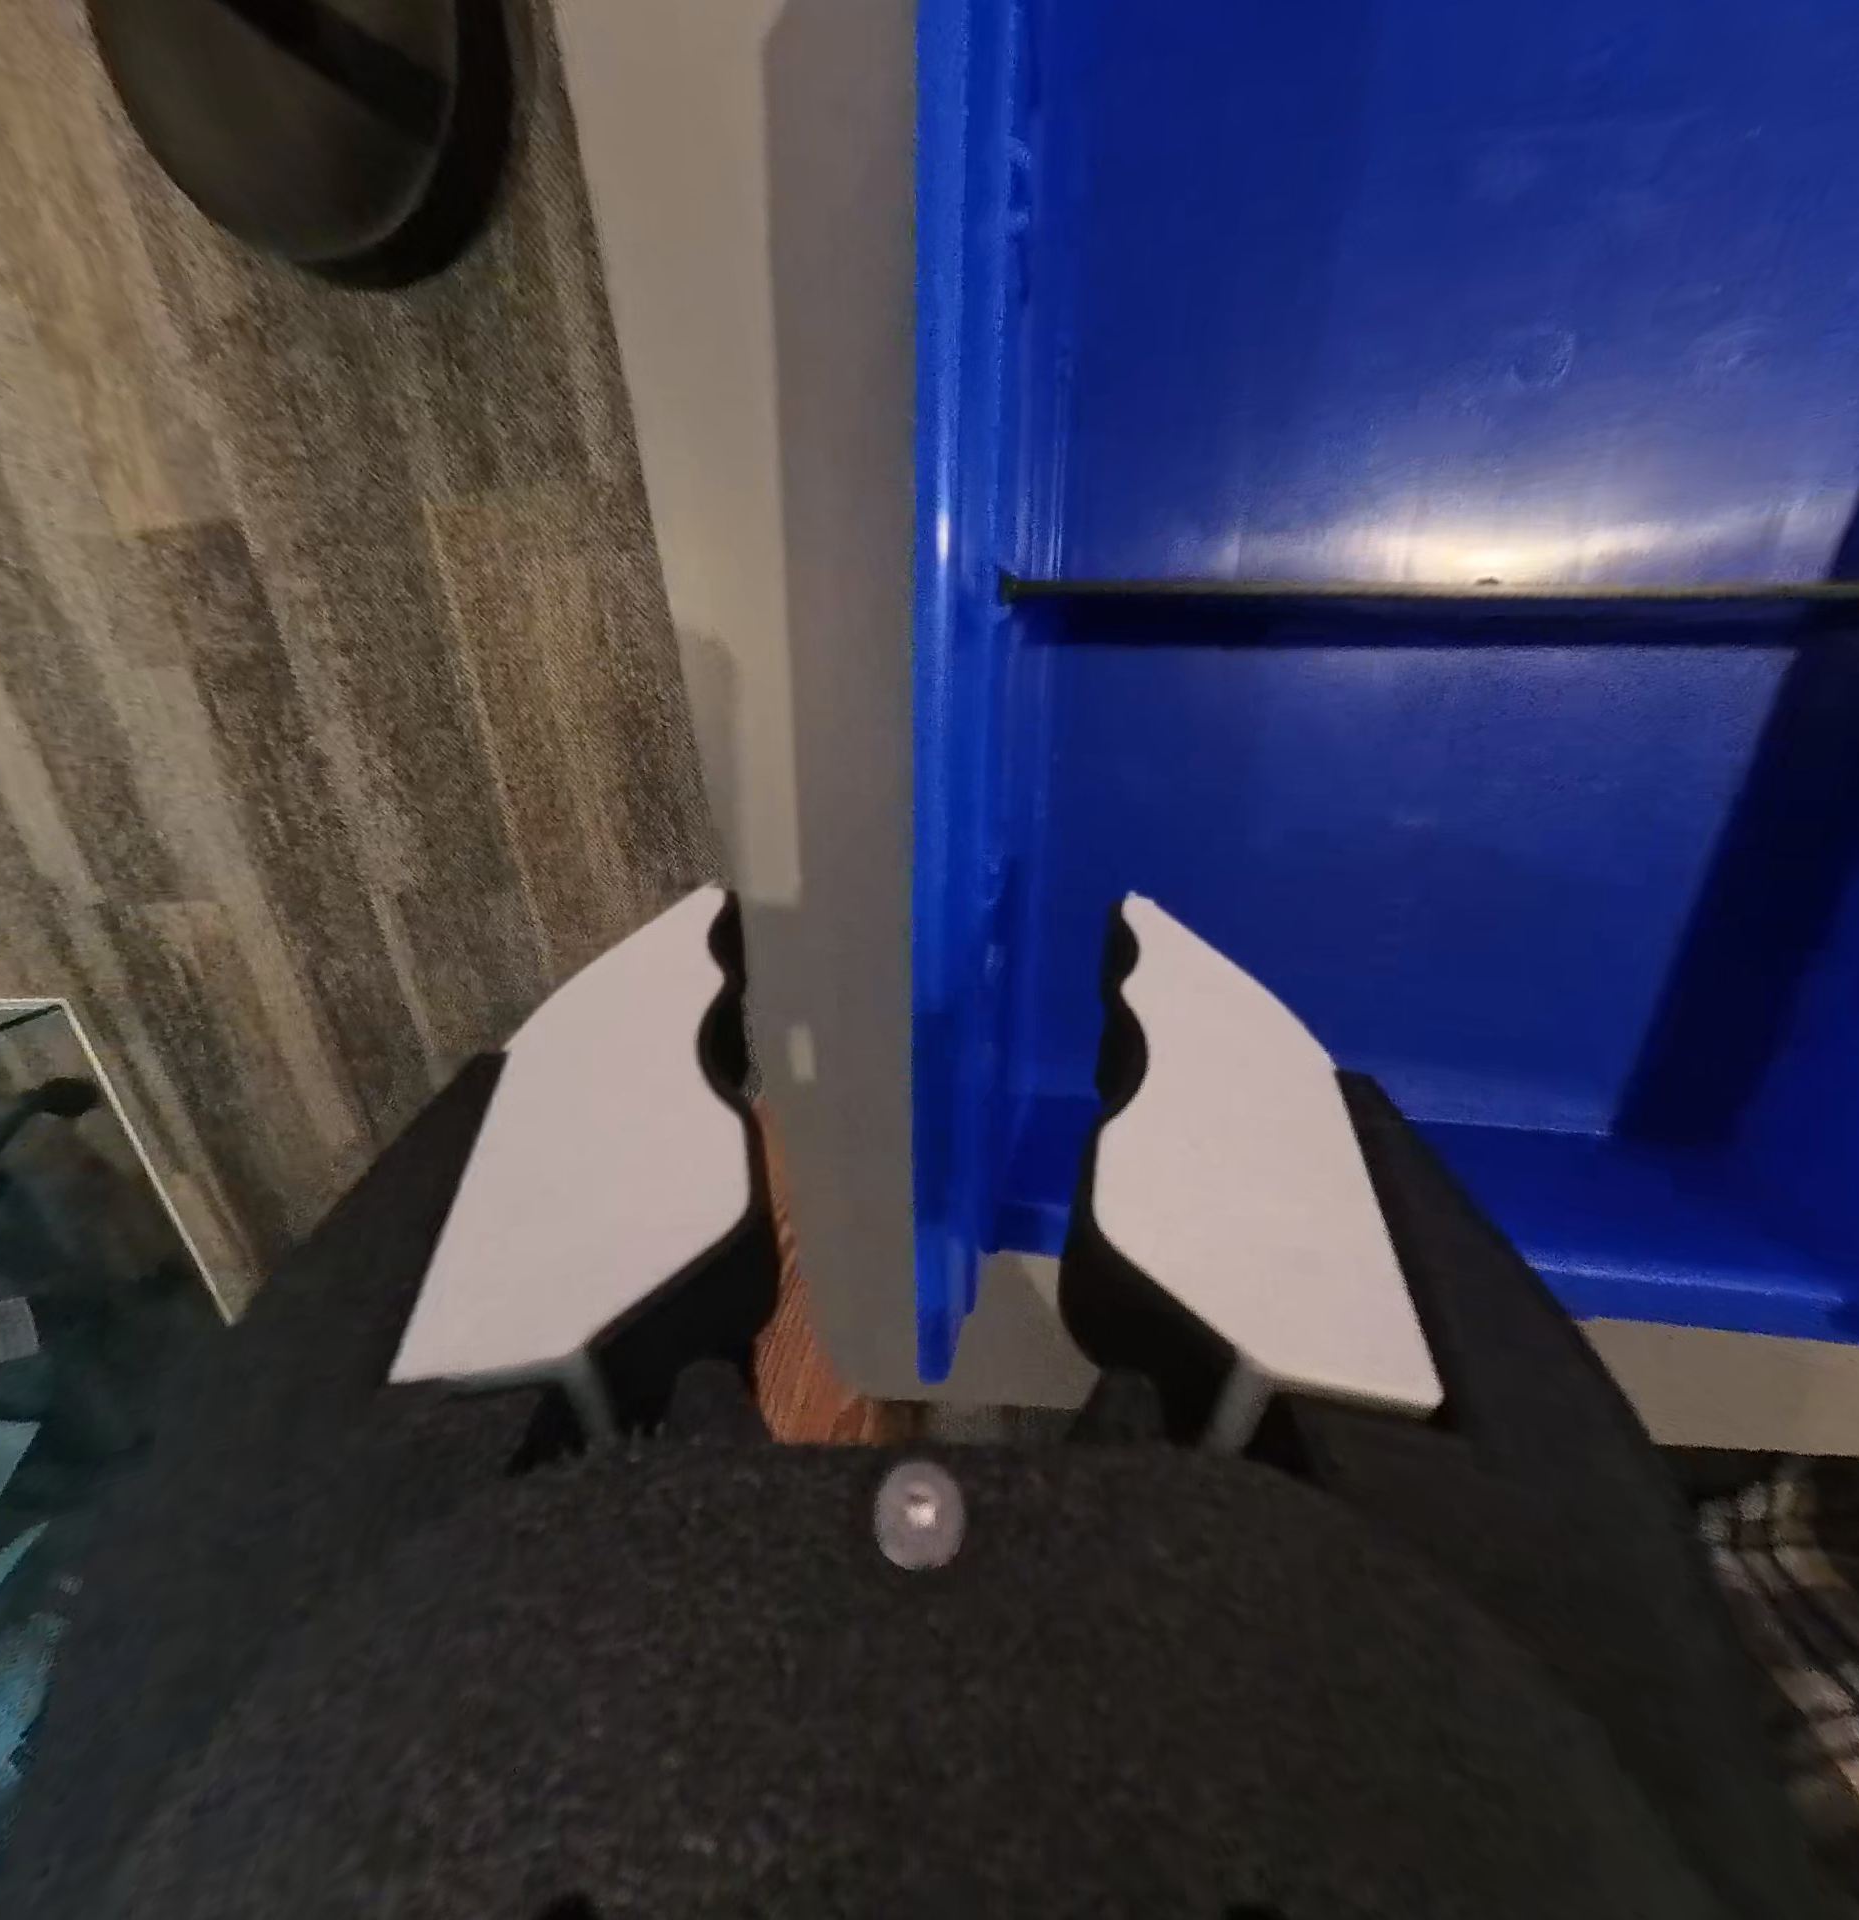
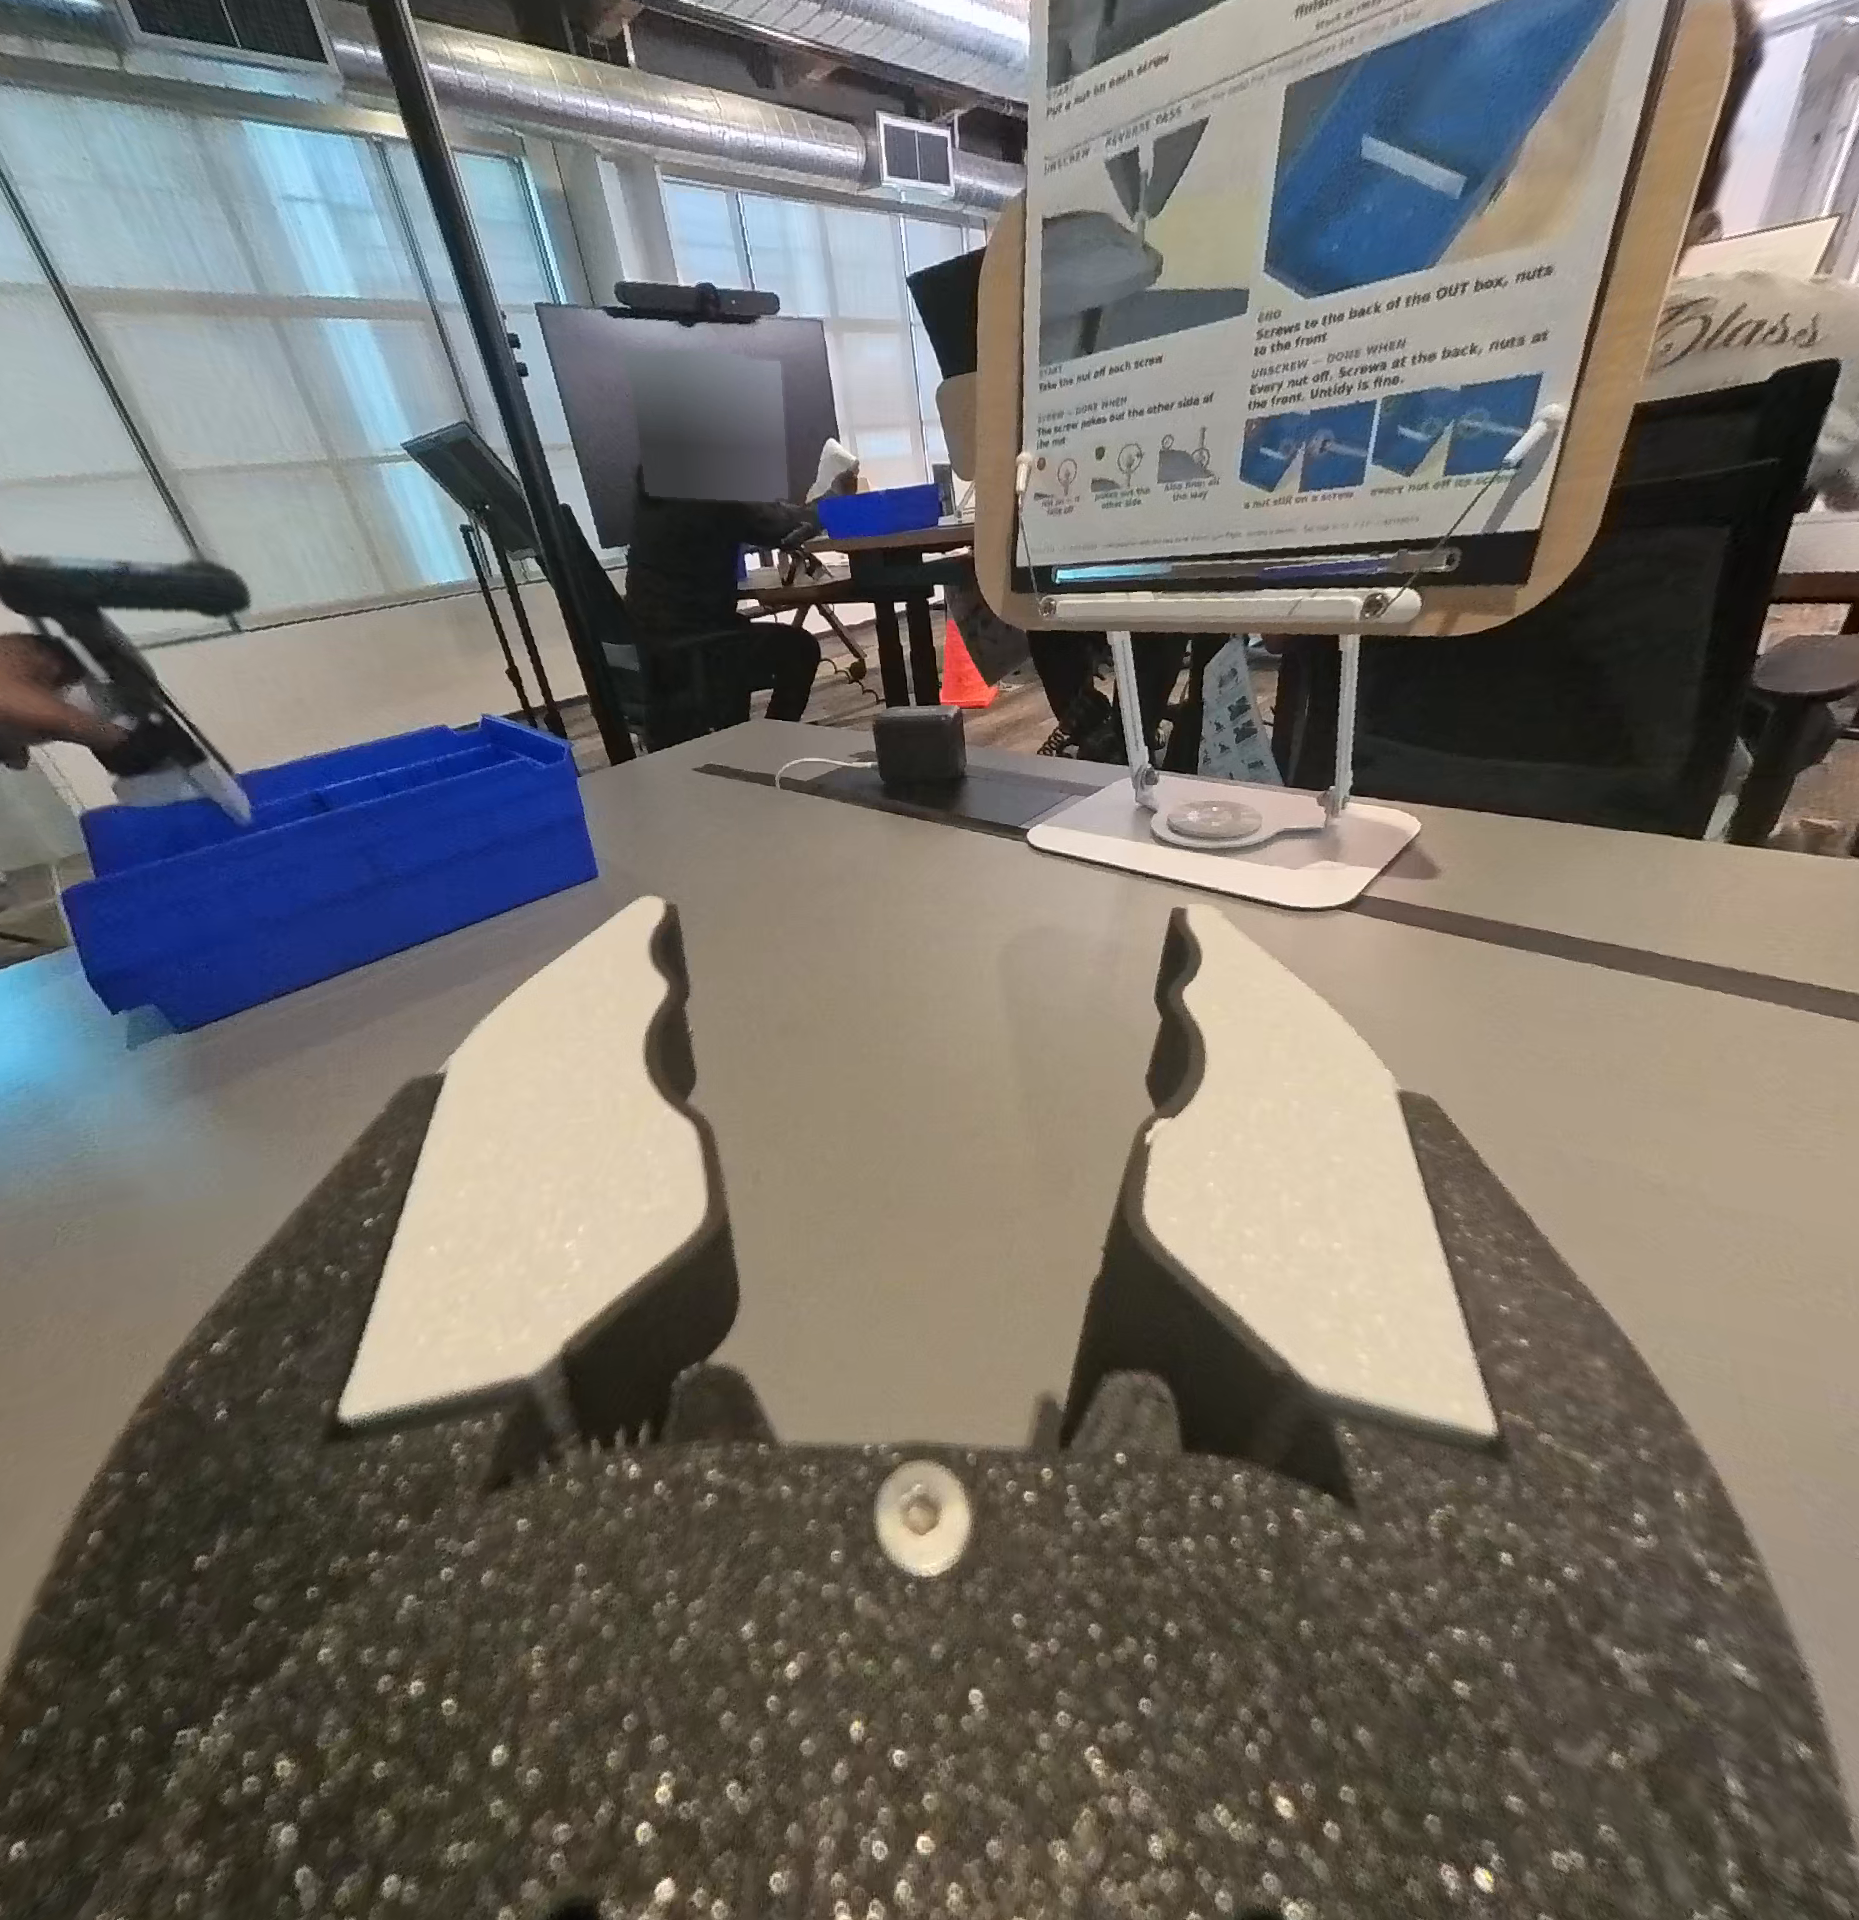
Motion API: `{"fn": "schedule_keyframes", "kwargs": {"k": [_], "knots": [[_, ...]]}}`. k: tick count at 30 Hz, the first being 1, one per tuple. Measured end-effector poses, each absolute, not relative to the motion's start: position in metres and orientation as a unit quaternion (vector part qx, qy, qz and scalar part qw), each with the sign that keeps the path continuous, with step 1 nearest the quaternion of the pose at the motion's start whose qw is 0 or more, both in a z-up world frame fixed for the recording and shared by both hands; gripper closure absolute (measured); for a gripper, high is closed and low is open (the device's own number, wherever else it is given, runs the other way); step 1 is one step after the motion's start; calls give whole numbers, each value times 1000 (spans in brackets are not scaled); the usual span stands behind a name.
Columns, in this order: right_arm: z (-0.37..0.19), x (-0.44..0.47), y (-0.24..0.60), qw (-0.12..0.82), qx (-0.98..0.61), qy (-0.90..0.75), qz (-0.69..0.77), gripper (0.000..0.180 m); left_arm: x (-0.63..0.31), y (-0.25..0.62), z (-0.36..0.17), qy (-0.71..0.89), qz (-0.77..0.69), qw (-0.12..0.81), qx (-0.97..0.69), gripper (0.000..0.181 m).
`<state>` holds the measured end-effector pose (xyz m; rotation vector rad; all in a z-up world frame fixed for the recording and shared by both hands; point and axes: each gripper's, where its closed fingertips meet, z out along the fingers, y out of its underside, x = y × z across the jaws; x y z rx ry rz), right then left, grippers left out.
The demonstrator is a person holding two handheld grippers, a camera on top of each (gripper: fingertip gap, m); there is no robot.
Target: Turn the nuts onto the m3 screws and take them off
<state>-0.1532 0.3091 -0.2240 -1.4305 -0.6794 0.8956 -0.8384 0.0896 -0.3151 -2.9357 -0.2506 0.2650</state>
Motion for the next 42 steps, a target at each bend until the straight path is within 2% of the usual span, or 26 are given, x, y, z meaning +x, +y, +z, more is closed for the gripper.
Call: {"fn": "schedule_keyframes", "kwargs": {"k": [7,13,24,42], "knots": [[-221,-148,308,617,-621,-293,384,93,-834,89,-335,-72,67,70,-993,165],[-221,-145,309,620,-618,-289,387,94,-824,88,-337,-134,-2,78,-988,176],[-224,-143,314,618,-614,-287,398,94,-825,75,-337,-186,-10,96,-978,177],[-226,-139,309,618,-621,-285,389,94,-846,81,-337,-181,-13,101,-978,176]]}}
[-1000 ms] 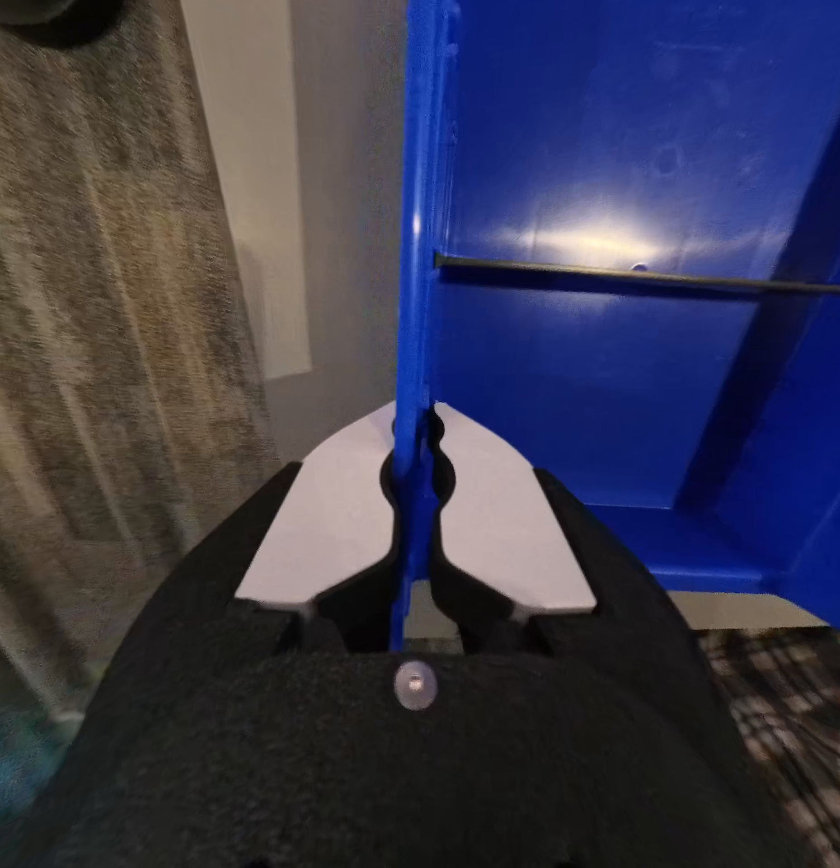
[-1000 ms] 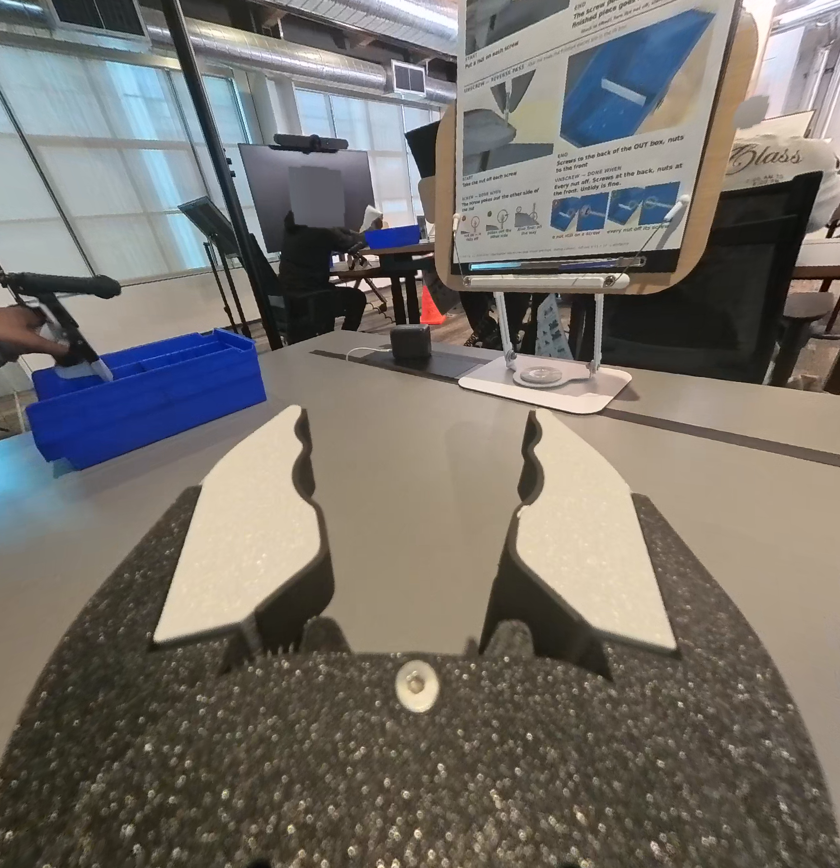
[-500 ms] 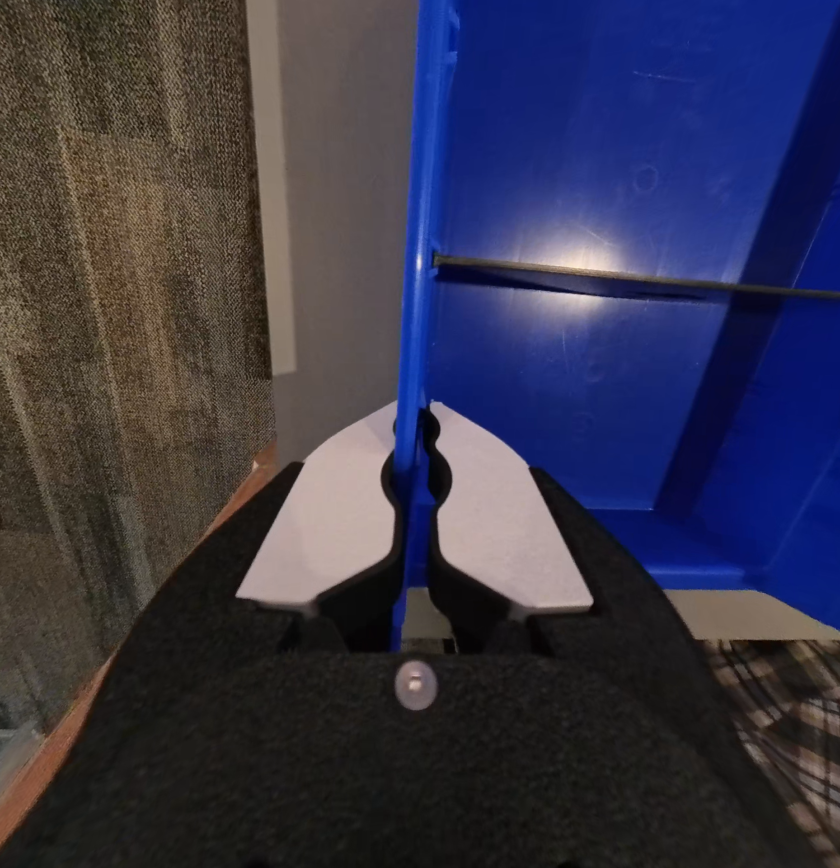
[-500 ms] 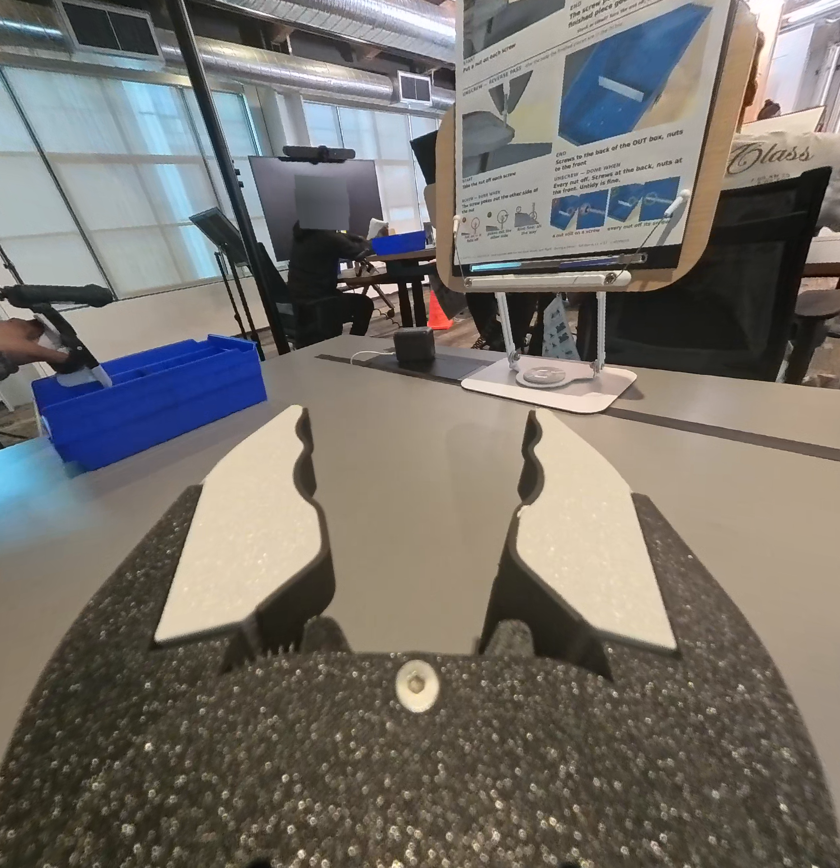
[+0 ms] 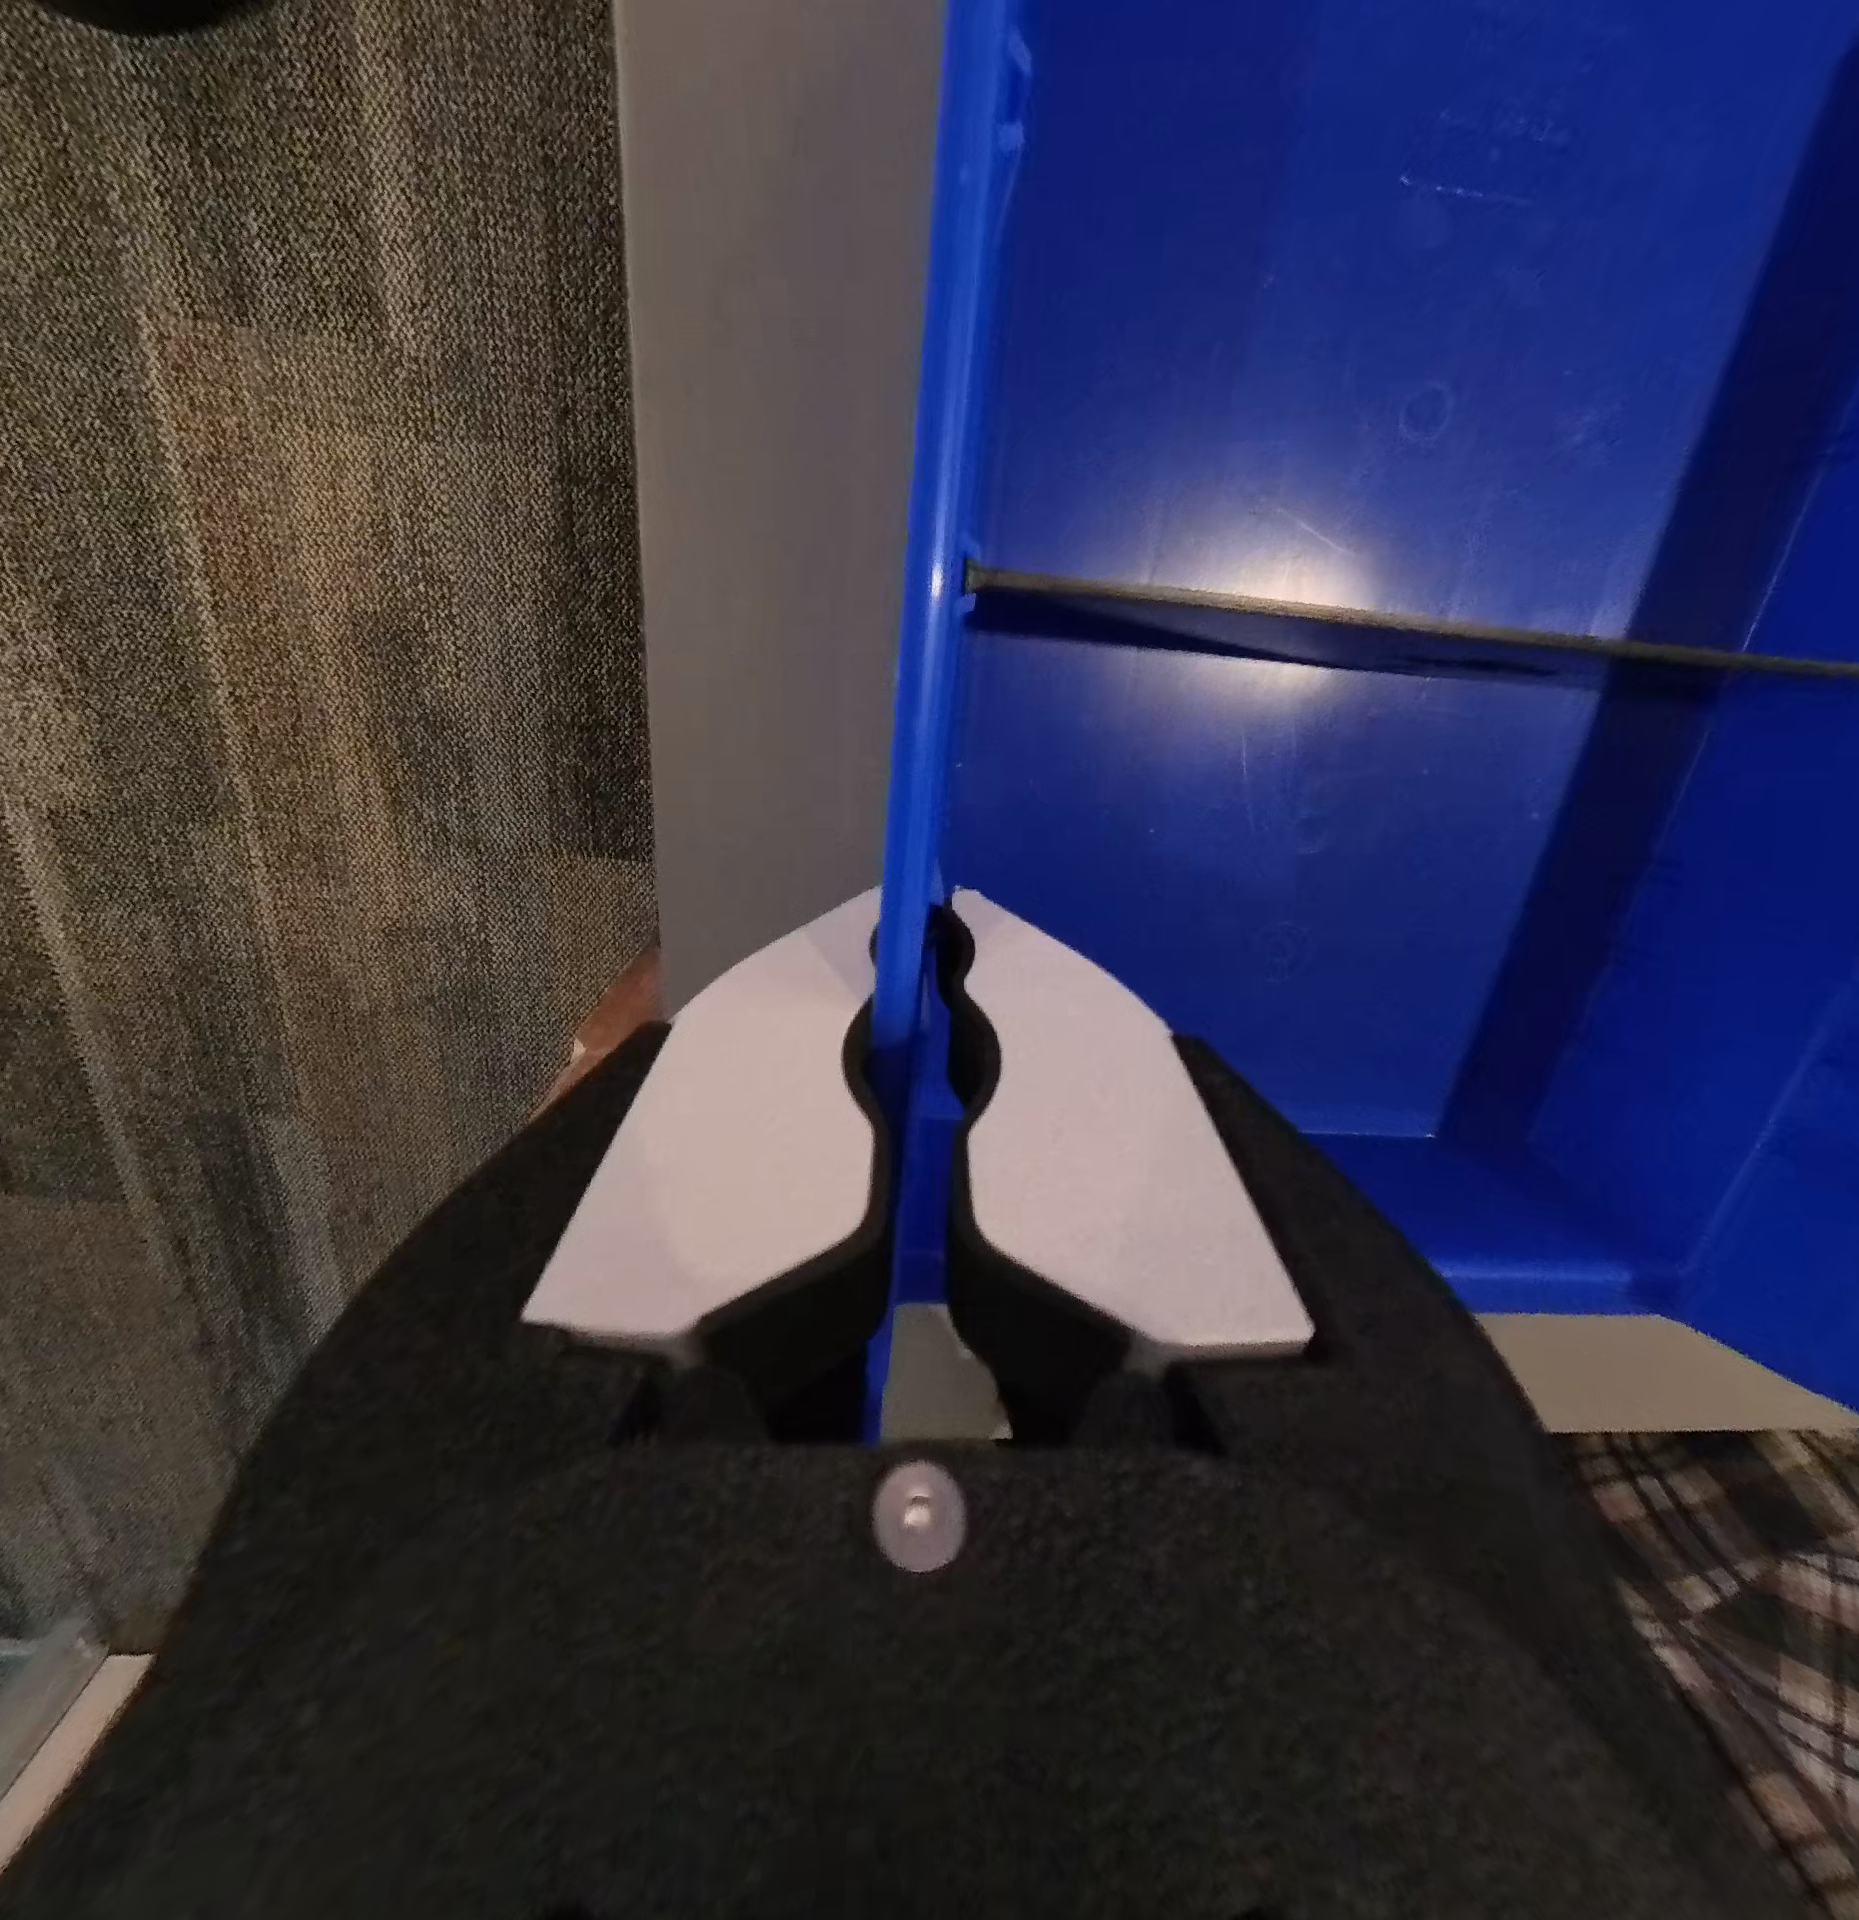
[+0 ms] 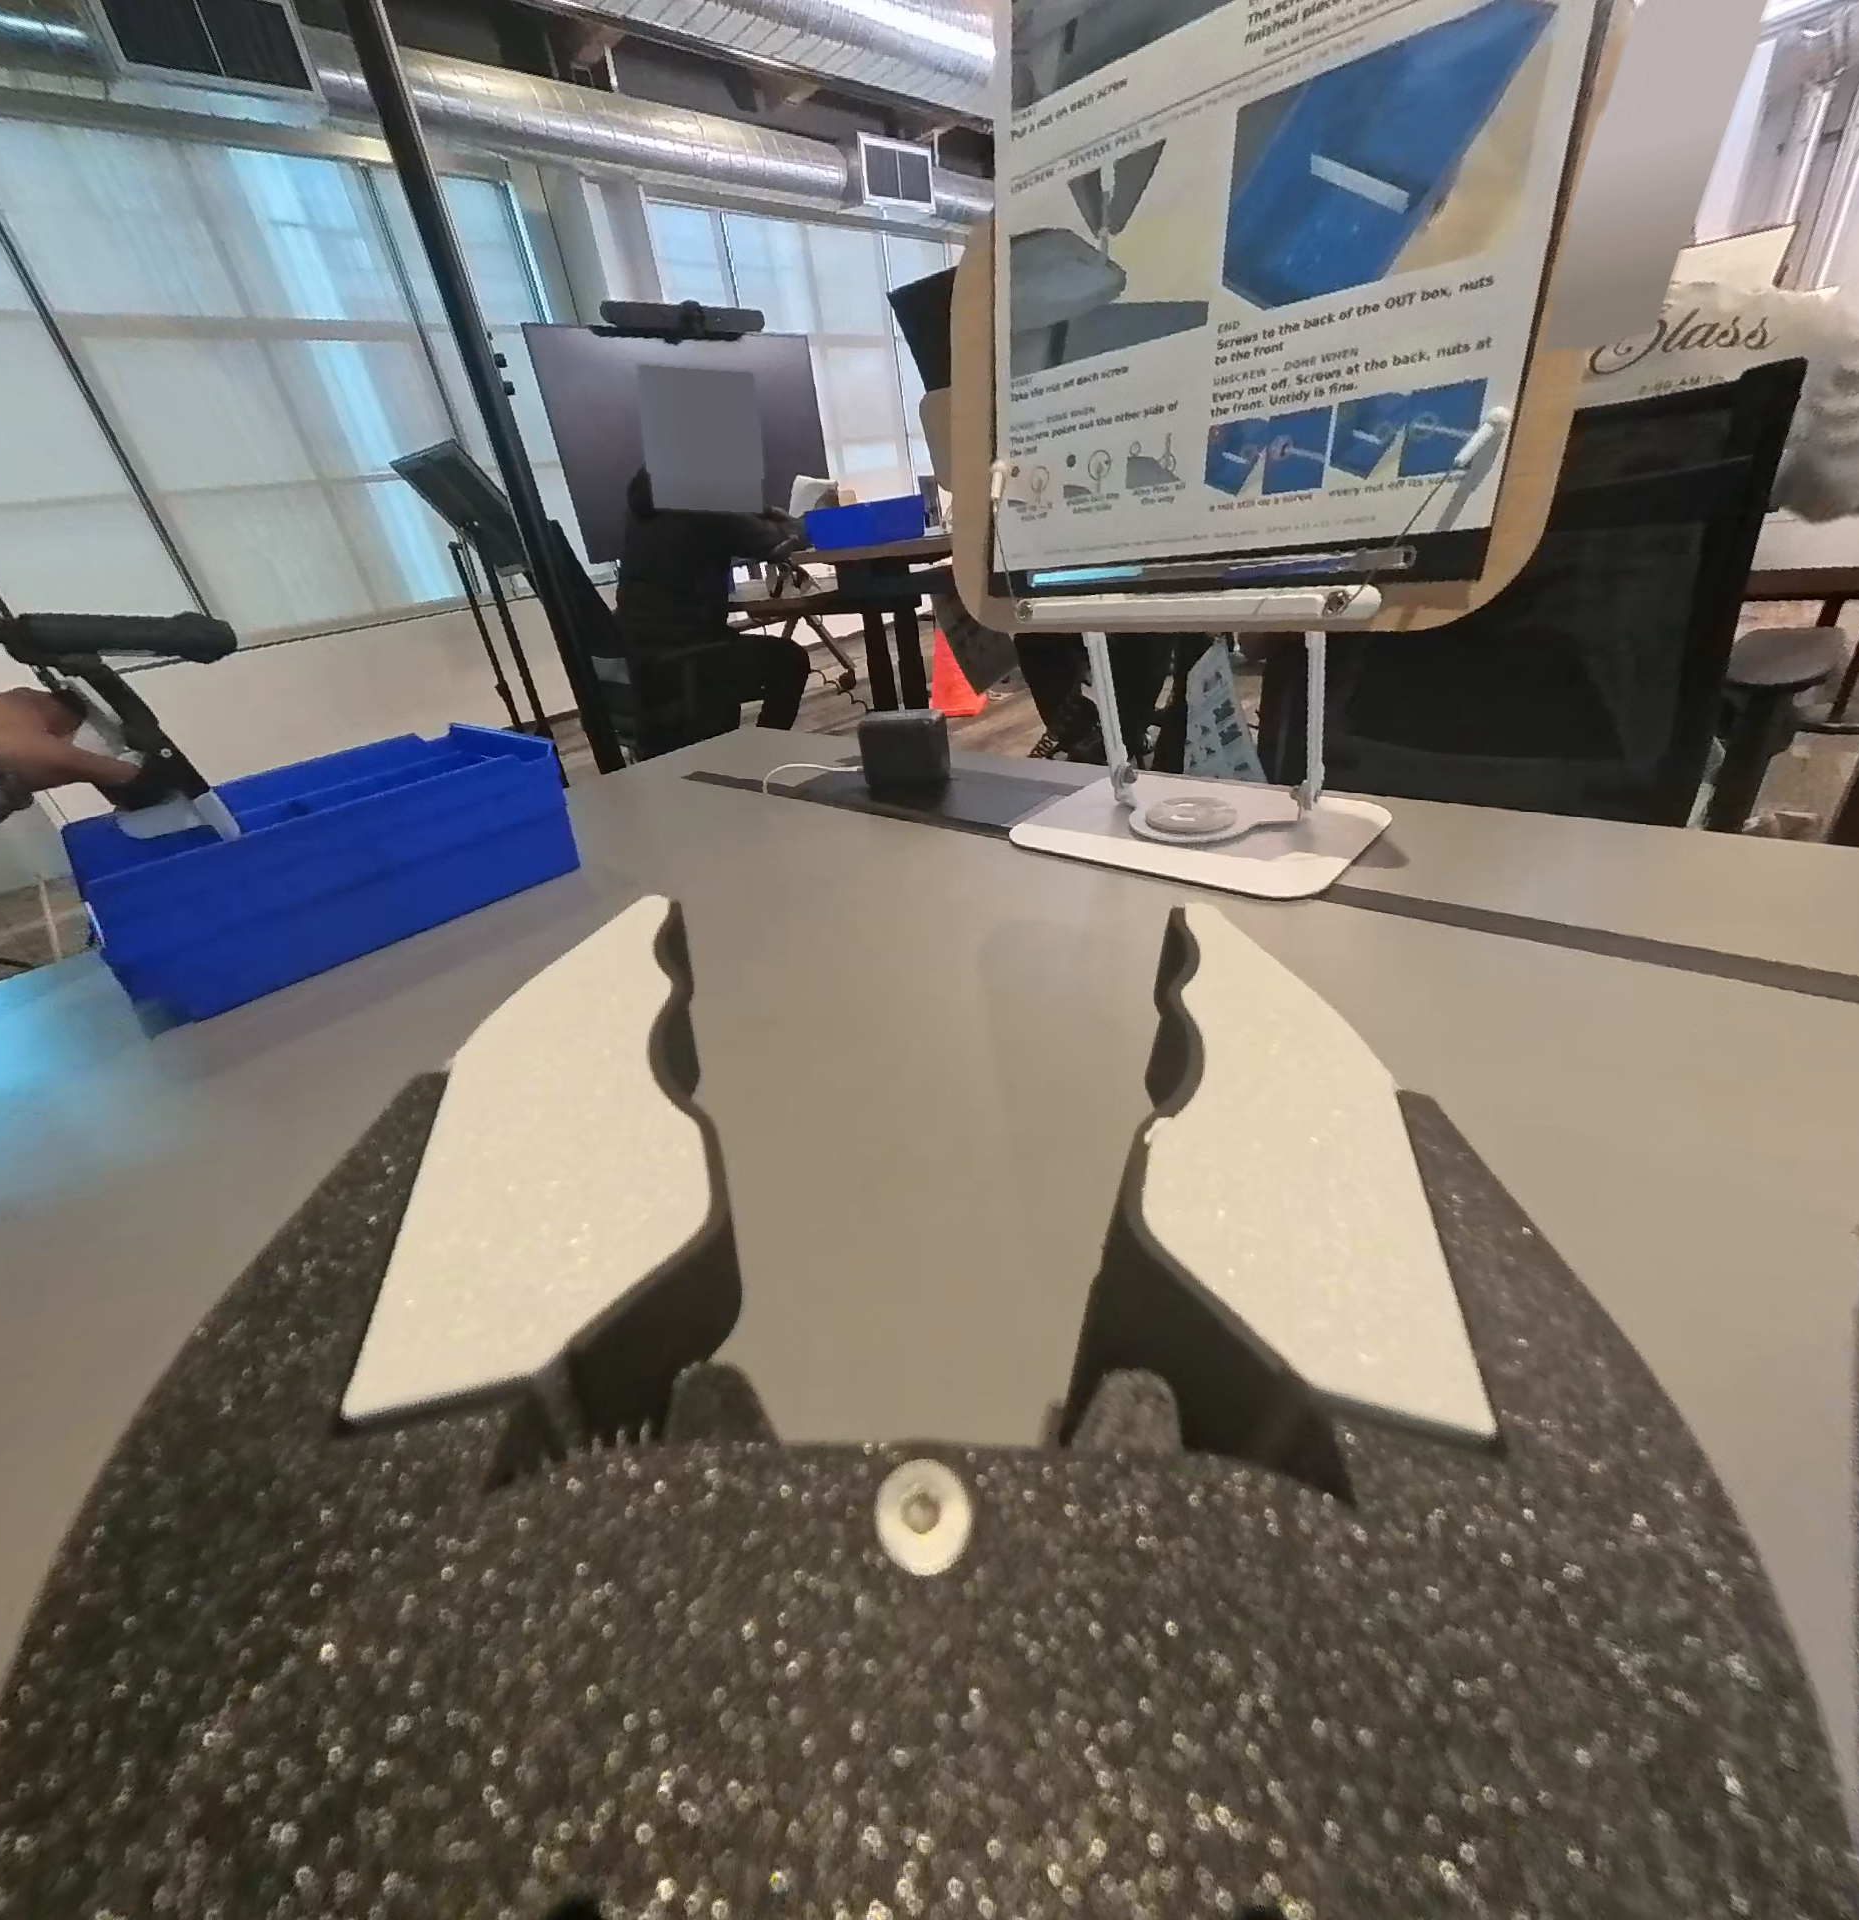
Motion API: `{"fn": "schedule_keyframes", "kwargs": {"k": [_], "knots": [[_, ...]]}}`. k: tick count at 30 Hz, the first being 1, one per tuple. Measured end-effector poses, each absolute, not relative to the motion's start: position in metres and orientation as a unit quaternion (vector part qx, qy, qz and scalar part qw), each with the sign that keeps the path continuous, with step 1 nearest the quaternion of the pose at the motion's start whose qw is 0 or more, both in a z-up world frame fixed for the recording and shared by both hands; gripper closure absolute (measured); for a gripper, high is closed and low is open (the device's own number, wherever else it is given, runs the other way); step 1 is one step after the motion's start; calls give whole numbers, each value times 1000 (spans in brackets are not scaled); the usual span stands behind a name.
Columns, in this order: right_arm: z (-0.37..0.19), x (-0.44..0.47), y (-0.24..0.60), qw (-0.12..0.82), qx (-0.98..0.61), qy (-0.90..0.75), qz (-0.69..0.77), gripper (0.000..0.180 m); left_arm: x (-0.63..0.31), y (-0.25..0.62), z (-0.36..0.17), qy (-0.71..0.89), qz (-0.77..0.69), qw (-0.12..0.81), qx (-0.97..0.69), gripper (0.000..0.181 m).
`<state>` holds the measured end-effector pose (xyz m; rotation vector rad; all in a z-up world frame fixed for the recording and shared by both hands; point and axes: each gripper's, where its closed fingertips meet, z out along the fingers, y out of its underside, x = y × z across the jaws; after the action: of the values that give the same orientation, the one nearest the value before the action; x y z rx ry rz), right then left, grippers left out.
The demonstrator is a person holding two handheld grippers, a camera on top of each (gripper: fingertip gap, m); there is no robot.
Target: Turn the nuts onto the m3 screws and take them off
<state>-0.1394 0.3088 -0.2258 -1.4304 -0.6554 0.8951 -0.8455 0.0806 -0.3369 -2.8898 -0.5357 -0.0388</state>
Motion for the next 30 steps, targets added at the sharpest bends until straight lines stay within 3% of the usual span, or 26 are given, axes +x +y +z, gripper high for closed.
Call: {"fn": "schedule_keyframes", "kwargs": {"k": [5,10,14,21,30], "knots": [[-226,-145,306,615,-623,-288,389,94,-847,82,-337,-183,-12,114,-976,175],[-221,-148,299,617,-619,-293,389,94,-857,81,-323,-175,40,146,-973,138],[-216,-146,291,622,-613,-295,388,94,-855,87,-281,-155,80,211,-962,119],[-221,-144,279,616,-617,-298,387,93,-756,136,-185,-2,82,349,-933,123],[-221,-138,279,612,-629,-302,371,94,-547,219,-155,244,-10,448,-860,123]]}}
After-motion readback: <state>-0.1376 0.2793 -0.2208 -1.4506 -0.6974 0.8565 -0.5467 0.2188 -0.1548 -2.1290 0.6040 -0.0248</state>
